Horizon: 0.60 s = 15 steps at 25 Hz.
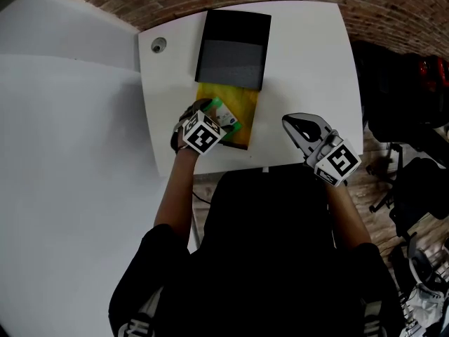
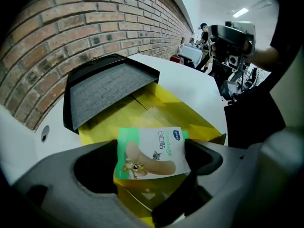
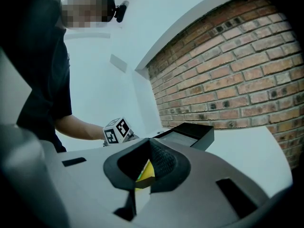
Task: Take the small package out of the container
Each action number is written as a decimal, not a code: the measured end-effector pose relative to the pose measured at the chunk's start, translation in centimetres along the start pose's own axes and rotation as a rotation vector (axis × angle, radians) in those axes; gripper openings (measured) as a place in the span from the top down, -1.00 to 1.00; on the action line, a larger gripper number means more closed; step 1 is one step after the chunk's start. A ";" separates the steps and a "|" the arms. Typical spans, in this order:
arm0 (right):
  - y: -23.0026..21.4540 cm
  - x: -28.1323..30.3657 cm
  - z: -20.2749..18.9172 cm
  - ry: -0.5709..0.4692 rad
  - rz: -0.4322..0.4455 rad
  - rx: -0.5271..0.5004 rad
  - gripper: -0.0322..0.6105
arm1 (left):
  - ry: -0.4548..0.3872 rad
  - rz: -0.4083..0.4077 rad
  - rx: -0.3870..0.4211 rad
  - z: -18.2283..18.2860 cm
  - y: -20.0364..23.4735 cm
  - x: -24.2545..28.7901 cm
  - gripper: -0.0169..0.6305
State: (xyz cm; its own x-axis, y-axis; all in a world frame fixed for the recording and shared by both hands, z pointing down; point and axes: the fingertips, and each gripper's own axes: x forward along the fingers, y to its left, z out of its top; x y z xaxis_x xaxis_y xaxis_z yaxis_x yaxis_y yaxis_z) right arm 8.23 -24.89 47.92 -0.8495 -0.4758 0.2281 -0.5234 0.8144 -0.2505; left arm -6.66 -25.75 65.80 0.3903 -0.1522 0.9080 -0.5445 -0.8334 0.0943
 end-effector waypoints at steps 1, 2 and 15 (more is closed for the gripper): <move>0.1 0.0 0.1 -0.001 -0.001 -0.003 0.88 | -0.009 0.004 -0.001 0.1 0.1 -0.2 -0.43; 0.2 0.0 0.2 -0.002 -0.003 -0.006 0.88 | -0.018 0.009 -0.001 0.3 0.2 -0.5 -0.43; 1.2 0.0 1.1 -0.013 -0.021 -0.041 0.88 | -0.255 0.073 -0.012 3.9 1.5 -6.0 -0.43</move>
State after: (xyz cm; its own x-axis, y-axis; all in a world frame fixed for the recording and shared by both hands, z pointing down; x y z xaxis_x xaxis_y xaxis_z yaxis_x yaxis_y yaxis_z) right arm 7.57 -24.24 46.60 -0.8395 -0.4966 0.2206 -0.5378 0.8173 -0.2068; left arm -6.94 -28.14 58.93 0.5231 -0.3417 0.7808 -0.5864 -0.8091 0.0388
